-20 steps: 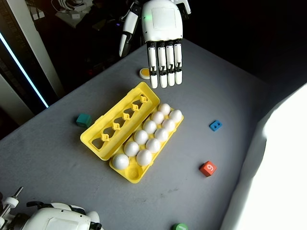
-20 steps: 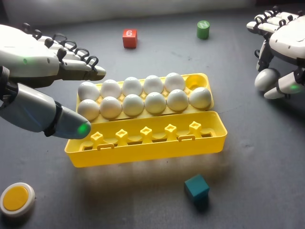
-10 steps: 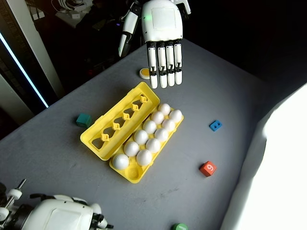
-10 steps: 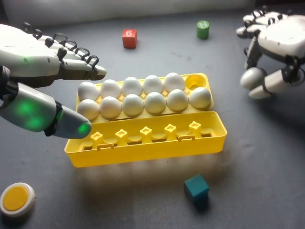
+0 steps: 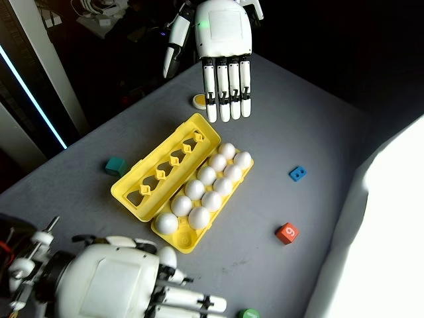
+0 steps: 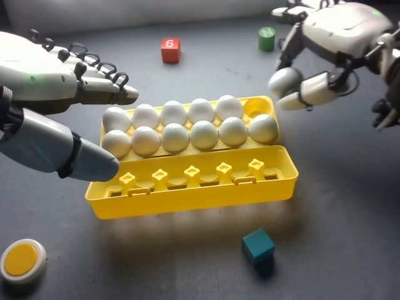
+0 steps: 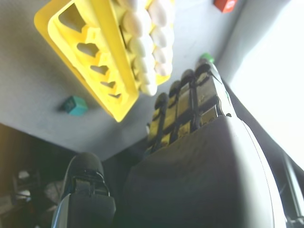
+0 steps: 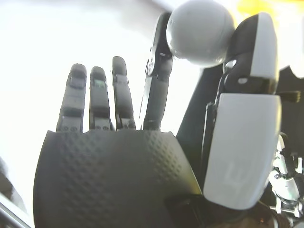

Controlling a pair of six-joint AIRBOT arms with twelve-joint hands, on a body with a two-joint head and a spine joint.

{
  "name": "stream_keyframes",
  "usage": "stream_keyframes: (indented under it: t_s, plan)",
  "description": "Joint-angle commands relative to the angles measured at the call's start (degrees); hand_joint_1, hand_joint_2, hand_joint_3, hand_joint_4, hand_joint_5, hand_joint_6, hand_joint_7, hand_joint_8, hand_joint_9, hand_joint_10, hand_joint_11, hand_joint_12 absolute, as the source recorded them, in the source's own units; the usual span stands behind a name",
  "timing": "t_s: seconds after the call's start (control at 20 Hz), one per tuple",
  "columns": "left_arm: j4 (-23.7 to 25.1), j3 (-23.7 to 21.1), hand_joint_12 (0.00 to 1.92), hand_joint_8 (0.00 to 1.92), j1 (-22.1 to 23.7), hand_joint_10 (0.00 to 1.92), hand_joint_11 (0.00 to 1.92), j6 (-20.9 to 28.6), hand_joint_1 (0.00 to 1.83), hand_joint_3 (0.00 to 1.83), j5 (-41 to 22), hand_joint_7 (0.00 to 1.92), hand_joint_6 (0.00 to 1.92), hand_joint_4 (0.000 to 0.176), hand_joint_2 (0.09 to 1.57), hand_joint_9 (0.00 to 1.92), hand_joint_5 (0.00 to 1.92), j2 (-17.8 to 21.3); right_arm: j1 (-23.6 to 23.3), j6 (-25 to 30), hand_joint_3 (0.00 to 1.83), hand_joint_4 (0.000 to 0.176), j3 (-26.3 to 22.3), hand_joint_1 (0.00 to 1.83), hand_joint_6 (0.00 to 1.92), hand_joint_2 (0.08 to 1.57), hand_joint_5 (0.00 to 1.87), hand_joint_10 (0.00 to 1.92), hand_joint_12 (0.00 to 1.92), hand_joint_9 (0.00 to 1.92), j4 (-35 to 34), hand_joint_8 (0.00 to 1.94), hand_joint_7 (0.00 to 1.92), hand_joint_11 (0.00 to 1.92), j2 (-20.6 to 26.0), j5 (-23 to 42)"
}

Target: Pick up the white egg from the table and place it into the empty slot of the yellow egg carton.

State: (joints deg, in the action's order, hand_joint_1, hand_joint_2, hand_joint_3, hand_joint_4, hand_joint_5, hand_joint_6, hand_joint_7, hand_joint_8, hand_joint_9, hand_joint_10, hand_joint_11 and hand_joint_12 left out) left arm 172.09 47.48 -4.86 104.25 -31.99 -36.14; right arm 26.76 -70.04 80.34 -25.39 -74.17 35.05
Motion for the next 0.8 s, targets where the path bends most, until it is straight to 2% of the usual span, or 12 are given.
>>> stream_keyframes:
  t_s: [0.0,0.05,0.1,0.15,0.3,0.35,0.4,0.45,0.5,0.6,0.65,0.75]
  plan:
    - [0.5,0.1,0.0,0.0,0.9,0.0,0.0,0.1,0.0,0.0,5.2,0.0,0.0,0.0,1.17,0.0,0.0,0.3,-1.2,1.0,0.0,0.123,0.2,1.11,0.58,1.01,1.23,0.0,0.0,0.02,0.5,0.0,0.21,0.0,0.0,7.8]
    - [0.5,0.1,0.0,0.0,0.9,0.0,0.0,0.1,0.0,0.0,5.2,0.0,0.0,0.0,1.17,0.0,0.0,0.3,-1.5,1.0,0.0,0.089,0.2,1.12,0.56,1.0,1.24,0.0,0.0,0.03,-0.5,0.0,0.22,0.0,-0.7,7.8]
    - [0.5,0.1,0.0,0.0,0.9,0.0,0.0,0.1,0.0,0.0,5.2,0.0,0.0,0.0,1.17,0.0,0.0,0.3,-1.8,1.0,0.0,0.065,0.2,1.13,0.53,1.0,1.26,0.01,0.0,0.03,-1.6,0.0,0.22,0.0,-1.4,7.8]
    - [0.5,0.1,0.0,0.0,0.9,0.0,0.0,0.1,0.0,0.0,5.2,0.0,0.0,0.0,1.17,0.0,0.0,0.3,-1.9,1.0,0.0,0.087,0.1,1.12,0.54,1.0,1.25,0.0,0.0,0.03,-2.2,0.0,0.21,0.0,-1.8,7.8]
    - [0.5,0.1,0.0,0.0,0.9,0.0,0.0,0.1,0.0,0.0,5.2,0.0,0.0,0.0,1.16,0.0,0.0,0.3,-1.9,1.1,0.0,0.092,0.1,1.12,0.54,1.0,1.25,0.0,0.0,0.03,-3.6,0.0,0.22,0.0,-2.8,7.4]
    - [0.5,0.1,0.0,0.0,0.8,0.0,0.0,0.1,0.0,0.0,5.2,0.0,0.0,0.0,1.16,0.0,0.0,0.3,-2.0,1.1,0.0,0.092,0.1,1.12,0.54,1.0,1.25,0.01,0.0,0.04,-3.6,0.01,0.23,0.0,-3.0,7.0]
    - [0.5,0.1,0.0,0.0,0.8,0.0,0.0,0.1,0.0,0.0,5.2,0.0,0.0,0.0,1.17,0.0,0.0,0.3,-2.0,1.1,0.0,0.072,0.0,1.13,0.53,1.0,1.26,0.0,0.0,0.03,-3.6,0.0,0.21,0.0,-3.3,7.0]
    - [0.5,0.2,0.0,0.0,0.8,0.0,0.0,0.1,0.0,0.0,5.2,0.0,0.0,0.0,1.17,0.0,0.0,0.3,-2.1,1.1,0.0,0.072,0.0,1.13,0.53,1.0,1.26,0.0,0.0,0.03,-3.6,0.0,0.21,0.0,-3.4,6.9]
    - [0.5,0.2,0.0,0.0,0.8,0.0,0.0,0.1,0.0,0.0,5.2,0.0,0.0,0.0,1.17,0.0,0.0,0.3,-2.1,1.1,0.0,0.101,0.0,1.12,0.56,1.0,1.24,0.0,0.0,0.01,-3.6,0.0,0.2,0.0,-3.7,6.8]
    - [0.5,0.2,0.0,0.0,0.8,0.0,0.0,0.1,0.0,0.0,5.2,0.0,0.0,0.0,1.16,0.0,0.0,0.3,-2.2,1.1,0.0,0.101,0.0,1.12,0.56,1.0,1.24,0.01,0.0,0.02,-3.9,0.01,0.21,0.0,-4.1,6.5]
    - [0.5,0.2,0.0,0.0,0.8,0.0,0.0,0.1,0.0,0.0,5.2,0.0,0.0,0.0,1.17,0.0,0.0,0.3,-2.2,1.1,0.0,0.066,-0.1,1.13,0.56,1.0,1.24,0.0,0.0,0.01,-4.0,0.0,0.21,0.0,-4.3,6.3]
    - [0.5,0.2,0.0,0.0,0.8,0.0,0.0,0.1,0.0,0.0,5.2,0.0,0.0,0.0,1.17,0.0,0.0,0.3,-2.2,1.1,0.0,0.126,-0.2,1.1,0.6,1.01,1.22,0.0,0.0,0.01,-4.5,0.0,0.2,0.0,-4.6,6.0]
